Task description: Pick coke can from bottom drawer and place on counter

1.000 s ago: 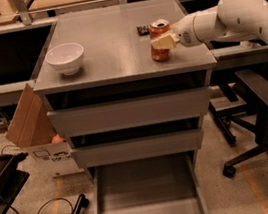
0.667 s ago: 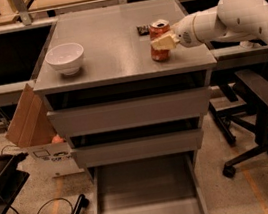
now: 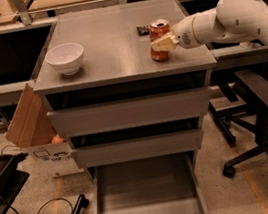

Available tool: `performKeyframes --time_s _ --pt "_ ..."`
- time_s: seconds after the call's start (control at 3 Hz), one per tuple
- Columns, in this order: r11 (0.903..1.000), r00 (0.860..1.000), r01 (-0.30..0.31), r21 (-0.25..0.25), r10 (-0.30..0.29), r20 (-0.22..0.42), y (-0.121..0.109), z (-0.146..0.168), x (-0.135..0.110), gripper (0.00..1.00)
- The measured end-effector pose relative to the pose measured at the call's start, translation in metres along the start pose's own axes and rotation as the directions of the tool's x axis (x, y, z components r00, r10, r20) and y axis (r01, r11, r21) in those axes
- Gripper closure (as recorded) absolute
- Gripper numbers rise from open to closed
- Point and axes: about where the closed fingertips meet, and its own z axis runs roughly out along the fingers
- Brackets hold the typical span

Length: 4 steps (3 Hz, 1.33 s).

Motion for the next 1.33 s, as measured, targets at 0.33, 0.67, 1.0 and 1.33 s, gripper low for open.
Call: performKeyframes --time_s 0.33,0.67,1.0,1.33 --pt "1.0000 1.000 0.000 -0.002 0.000 0.000 0.001 0.001 0.000 0.01" --pt "1.0000 1.000 0.000 -0.003 0.000 0.000 0.001 0.002 0.000 0.00" --pt "1.0000 1.000 -0.003 0.007 0.003 0.005 -0.001 -0.007 -0.005 0.00" --pt "0.9980 0.999 0.047 -0.043 -0.047 0.004 0.008 -0.062 -0.023 0.00"
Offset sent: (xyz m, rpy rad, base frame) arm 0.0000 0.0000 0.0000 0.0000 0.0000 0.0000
